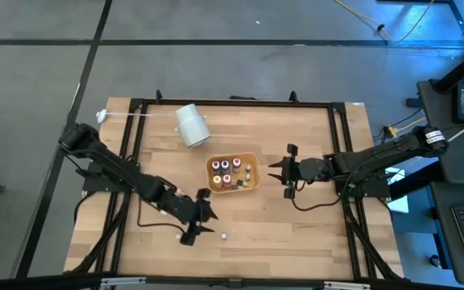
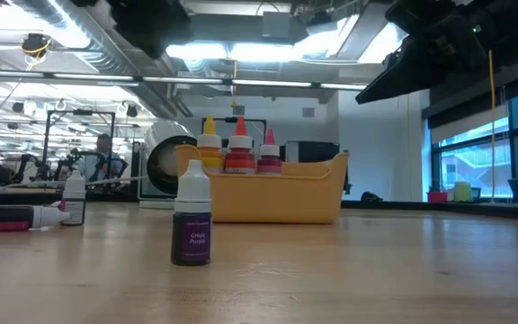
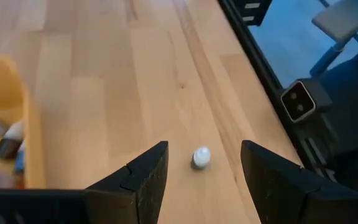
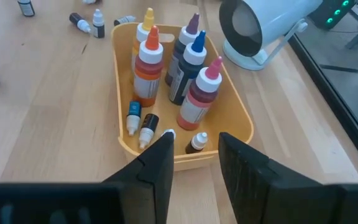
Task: Pick & Place food coloring
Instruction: Put the small black ink bottle into the yellow bin
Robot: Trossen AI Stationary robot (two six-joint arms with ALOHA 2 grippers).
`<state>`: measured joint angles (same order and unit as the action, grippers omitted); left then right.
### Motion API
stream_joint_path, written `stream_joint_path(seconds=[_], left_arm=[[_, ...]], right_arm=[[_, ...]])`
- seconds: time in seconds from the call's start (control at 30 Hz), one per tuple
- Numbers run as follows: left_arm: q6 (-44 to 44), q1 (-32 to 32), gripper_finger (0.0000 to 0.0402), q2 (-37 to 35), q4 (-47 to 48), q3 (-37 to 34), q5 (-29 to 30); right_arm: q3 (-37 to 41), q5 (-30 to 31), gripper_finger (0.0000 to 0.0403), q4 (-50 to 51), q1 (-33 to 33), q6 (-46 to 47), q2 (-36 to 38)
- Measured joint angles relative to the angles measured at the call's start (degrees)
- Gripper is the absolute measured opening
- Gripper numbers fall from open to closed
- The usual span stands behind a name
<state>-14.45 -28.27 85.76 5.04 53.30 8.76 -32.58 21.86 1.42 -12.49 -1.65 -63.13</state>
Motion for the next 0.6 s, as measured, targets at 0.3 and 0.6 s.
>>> stream_joint_path(seconds=[0.3, 0.6], left_arm=[[-2.19, 0.04, 0.0196, 10.34, -14.84, 0.24, -1.40], [-4.85, 0.06, 0.0196, 15.11, -15.40, 0.24, -0.88]], right_arm=[[0.00, -0.06, 0.0129, 0.05, 0.00, 0.09, 0.00], [0.00, -0.06, 0.0129, 0.18, -0.01, 1.64, 0.00]])
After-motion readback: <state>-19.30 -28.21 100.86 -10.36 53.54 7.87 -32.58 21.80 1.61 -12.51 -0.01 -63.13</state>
